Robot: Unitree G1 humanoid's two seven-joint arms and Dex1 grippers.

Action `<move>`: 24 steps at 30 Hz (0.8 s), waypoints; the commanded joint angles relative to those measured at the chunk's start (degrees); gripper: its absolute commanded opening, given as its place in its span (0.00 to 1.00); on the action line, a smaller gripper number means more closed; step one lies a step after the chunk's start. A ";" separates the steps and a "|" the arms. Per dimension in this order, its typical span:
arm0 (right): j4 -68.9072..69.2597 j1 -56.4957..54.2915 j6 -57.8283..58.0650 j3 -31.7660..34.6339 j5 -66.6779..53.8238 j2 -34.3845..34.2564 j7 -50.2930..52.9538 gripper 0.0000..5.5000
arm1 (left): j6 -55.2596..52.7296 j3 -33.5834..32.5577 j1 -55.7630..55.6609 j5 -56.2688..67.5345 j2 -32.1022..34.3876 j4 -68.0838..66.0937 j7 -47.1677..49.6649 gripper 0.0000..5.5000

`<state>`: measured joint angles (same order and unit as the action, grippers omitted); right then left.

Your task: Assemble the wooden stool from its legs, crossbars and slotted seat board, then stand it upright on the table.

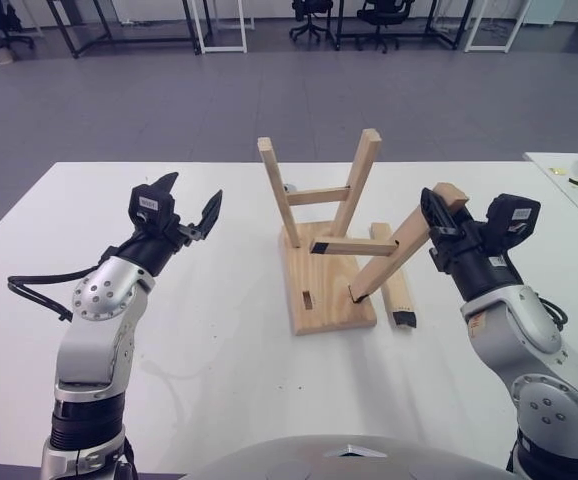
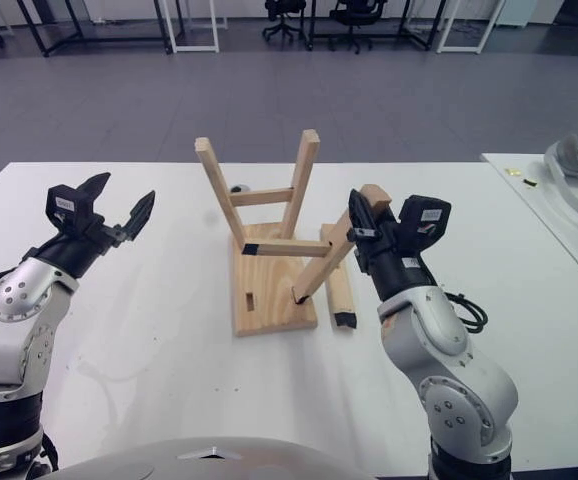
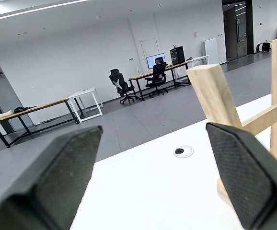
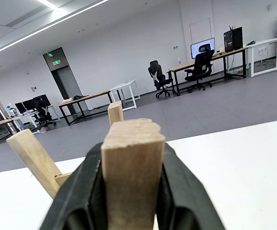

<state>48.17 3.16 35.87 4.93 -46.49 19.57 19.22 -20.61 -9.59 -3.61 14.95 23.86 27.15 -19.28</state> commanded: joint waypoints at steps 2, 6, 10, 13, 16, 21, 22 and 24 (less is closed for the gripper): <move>-7.52 8.27 4.44 -4.34 8.63 1.55 -1.13 0.19 | 0.19 0.93 -2.15 -1.85 1.06 -0.73 0.03 0.72; -10.39 7.41 8.45 -6.72 10.09 3.94 -4.01 0.19 | 0.33 1.81 -2.12 -3.46 1.41 -0.60 -0.22 0.72; -11.71 4.77 11.35 -9.38 12.67 5.50 -4.23 0.19 | 0.50 2.92 -2.71 -4.73 1.43 -0.35 -0.01 0.72; -15.16 5.64 13.45 -10.66 12.14 5.62 -5.69 0.19 | 0.66 3.34 -2.87 -5.59 1.36 -0.34 -0.13 0.72; -16.09 4.42 12.70 -9.39 11.37 4.74 -6.46 0.19 | 0.82 3.22 -3.02 -5.88 1.39 -0.61 -0.30 0.72; -14.04 -0.84 4.51 -7.11 11.60 2.41 -9.59 0.19 | 1.17 3.48 -3.12 -6.43 1.19 -0.90 -0.14 0.72; -13.64 -1.78 3.38 -6.32 11.56 1.95 -9.94 0.19 | 1.28 3.48 -3.14 -6.58 1.14 -0.94 -0.22 0.72; -12.85 -3.11 1.76 -4.88 11.08 1.12 -11.01 0.19 | 1.47 3.49 -3.32 -6.85 1.04 -1.10 -0.35 0.72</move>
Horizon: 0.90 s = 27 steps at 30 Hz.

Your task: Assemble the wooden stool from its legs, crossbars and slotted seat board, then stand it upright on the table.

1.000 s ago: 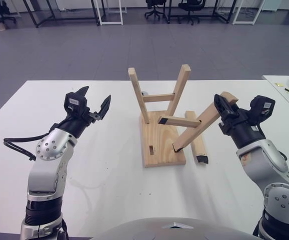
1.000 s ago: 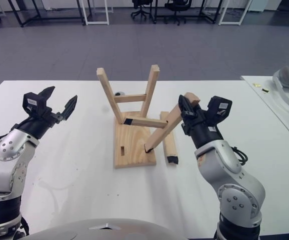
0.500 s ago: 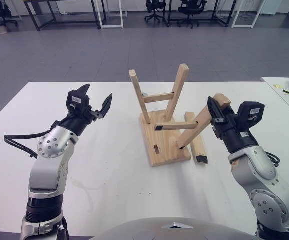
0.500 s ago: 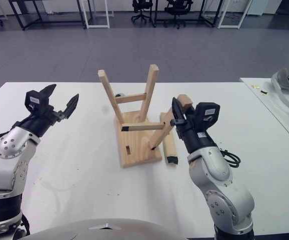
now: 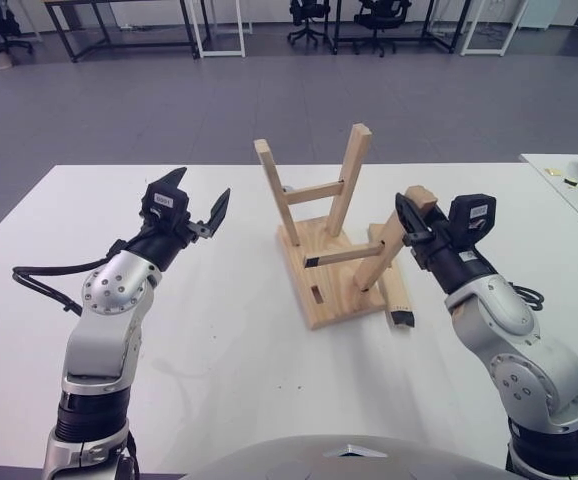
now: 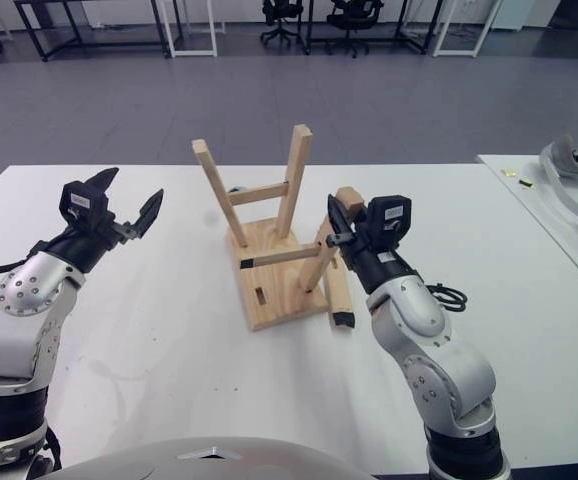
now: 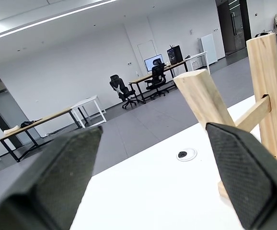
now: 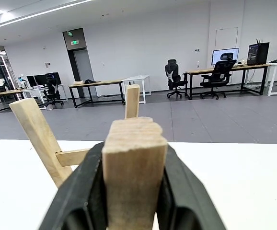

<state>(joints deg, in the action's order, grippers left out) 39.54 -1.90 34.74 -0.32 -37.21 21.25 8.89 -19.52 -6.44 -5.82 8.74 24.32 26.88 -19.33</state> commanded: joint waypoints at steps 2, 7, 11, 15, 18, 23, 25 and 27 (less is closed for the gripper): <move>-3.63 1.25 2.28 1.38 1.51 -1.27 -1.81 0.29 | 0.44 0.55 -1.31 -0.85 0.50 -0.87 -0.36 0.72; -2.59 0.48 0.23 3.02 1.90 -3.43 -4.32 0.46 | 1.00 0.54 -1.35 -1.08 0.50 -1.17 -0.39 0.72; -1.74 -1.20 -1.31 4.48 1.76 -4.16 -6.36 0.59 | 1.58 0.75 -1.86 -1.23 0.32 -1.63 -0.22 0.72; -0.63 -9.11 -1.06 9.84 -0.72 1.11 -10.89 0.72 | 1.89 0.81 -1.52 -1.37 0.24 -1.58 -0.04 0.72; -2.68 -21.47 -2.45 19.12 -7.21 6.02 -13.07 0.83 | 2.39 1.50 -1.49 -1.74 -0.08 -1.95 0.06 0.72; -15.78 -19.02 0.95 22.88 -6.10 5.90 -10.39 0.84 | 3.01 2.68 -1.50 -2.62 -0.67 -1.95 0.16 0.72; -20.96 -12.14 3.20 16.99 -1.16 6.19 -11.99 0.84 | 3.19 2.81 -1.76 -2.80 -0.83 -2.18 0.15 0.72; -24.25 -5.88 5.23 10.03 2.52 6.63 -15.73 0.84 | 3.36 3.08 -2.30 -2.96 -0.91 -2.70 -0.10 0.72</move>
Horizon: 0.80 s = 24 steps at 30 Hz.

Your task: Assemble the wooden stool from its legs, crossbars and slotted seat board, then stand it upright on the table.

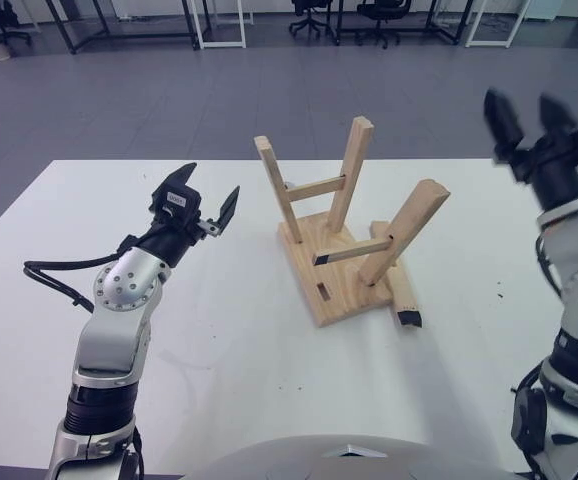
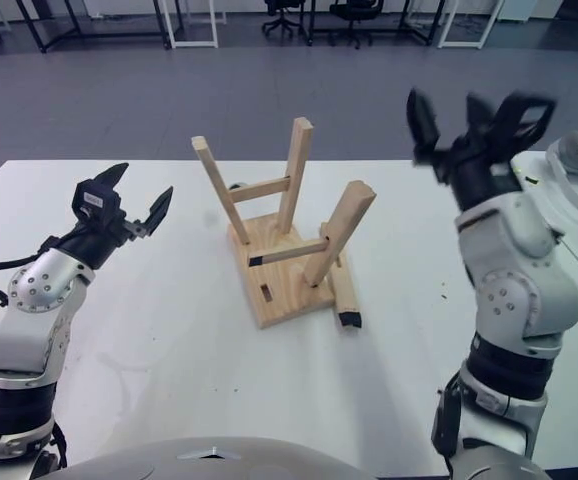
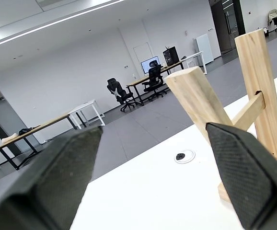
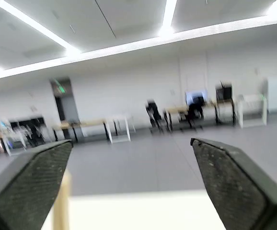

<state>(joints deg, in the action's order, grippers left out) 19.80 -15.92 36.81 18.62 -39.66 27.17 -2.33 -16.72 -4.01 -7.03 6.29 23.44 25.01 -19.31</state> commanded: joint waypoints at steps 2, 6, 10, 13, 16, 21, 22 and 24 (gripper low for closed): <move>-6.06 11.34 3.34 -13.94 7.08 0.18 -8.20 0.84 | 0.62 1.04 -1.44 -0.66 -0.36 -1.23 -0.11 0.72; -9.24 12.96 6.29 -17.64 10.93 -1.51 -8.21 0.84 | 0.75 2.66 -1.62 -1.06 -1.68 -1.85 0.25 0.72; -9.99 14.90 10.36 -19.16 14.82 -2.57 -5.56 0.80 | 0.98 3.23 -1.56 -1.23 -2.03 -2.17 0.25 0.72; -7.10 15.87 13.03 -19.43 17.05 -0.97 -5.52 0.70 | 1.07 3.13 -1.48 -1.33 -1.84 -2.26 0.27 0.72; -5.51 15.43 14.84 -17.23 17.72 0.79 -6.96 0.61 | 1.26 3.37 -1.34 -1.71 -1.84 -2.36 0.40 0.72; -7.22 14.47 10.93 -14.94 17.41 -1.27 -9.95 0.44 | 1.05 3.10 -1.62 -1.21 -2.86 -2.45 0.71 0.72; -7.85 13.68 8.48 -14.10 18.24 -1.87 -9.55 0.40 | 0.49 2.47 -2.49 -0.18 -3.40 -2.37 0.81 0.72; -8.87 10.46 1.17 -11.57 20.92 -1.89 -8.09 0.38 | -1.20 0.74 -4.73 1.76 -3.76 -1.83 0.93 0.72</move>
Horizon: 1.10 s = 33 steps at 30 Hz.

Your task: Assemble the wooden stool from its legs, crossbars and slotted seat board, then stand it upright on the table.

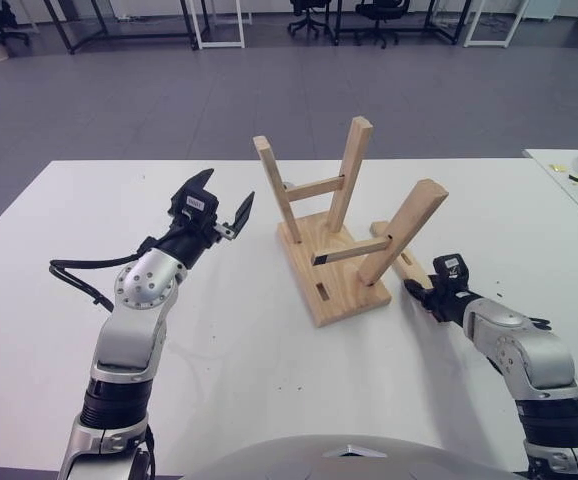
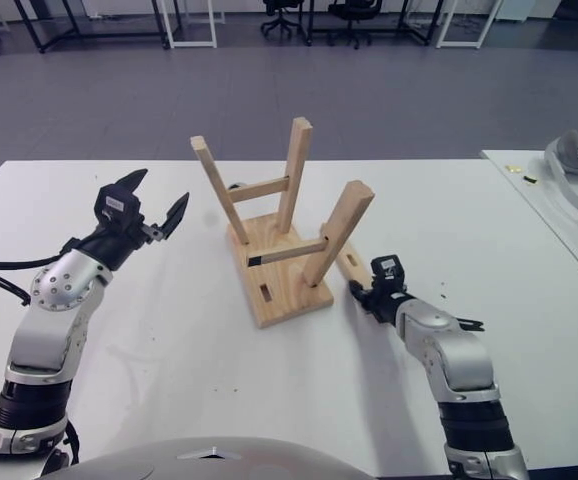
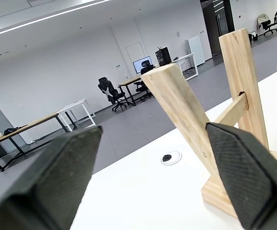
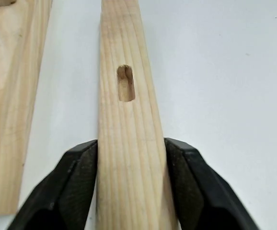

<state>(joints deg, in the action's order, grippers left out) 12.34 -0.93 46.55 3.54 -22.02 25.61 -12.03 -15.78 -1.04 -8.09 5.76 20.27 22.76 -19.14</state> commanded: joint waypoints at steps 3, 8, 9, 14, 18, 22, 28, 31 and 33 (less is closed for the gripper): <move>-3.32 -16.09 -22.58 9.72 8.15 3.66 4.13 0.38 | -8.55 -7.47 -12.68 10.48 -2.46 2.51 2.63 0.72; 3.45 -30.82 -35.90 2.68 13.44 7.80 -4.29 0.38 | -22.05 -12.70 -29.47 37.21 -13.78 -1.53 7.42 0.72; 5.05 -32.41 -39.33 -1.61 16.02 9.07 -8.26 0.38 | -24.70 -13.68 -32.28 43.69 -15.98 -2.84 8.85 0.72; 10.47 -33.68 -43.01 -8.08 15.07 7.78 -16.98 0.38 | -29.02 -16.79 -38.63 61.86 -16.95 -4.49 13.99 0.72; 11.18 -32.28 -42.90 -7.55 13.84 7.70 -19.53 0.38 | -27.34 -18.79 -37.86 66.99 -15.04 -3.00 16.80 0.62; 11.27 -31.27 -42.03 -7.33 13.05 7.23 -20.83 0.38 | -25.73 -19.35 -36.72 68.01 -12.96 -3.04 18.13 0.49; 12.03 -30.59 -39.65 -6.69 9.98 6.87 -22.16 0.38 | -24.37 -17.88 -34.65 69.55 -11.74 -1.44 17.82 0.27; 12.21 -30.61 -38.33 -6.26 8.60 6.79 -22.56 0.38 | -24.37 -17.25 -33.73 70.68 -10.96 -0.45 17.37 0.21; 12.57 -30.21 -35.99 -6.43 7.34 7.65 -23.84 0.45 | -23.94 -17.24 -33.35 70.96 -10.18 -0.11 17.21 0.20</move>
<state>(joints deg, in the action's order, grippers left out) 24.22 -31.32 8.41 -3.82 -13.76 32.57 -34.84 -40.29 -18.63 -42.26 75.94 9.25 22.08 -1.85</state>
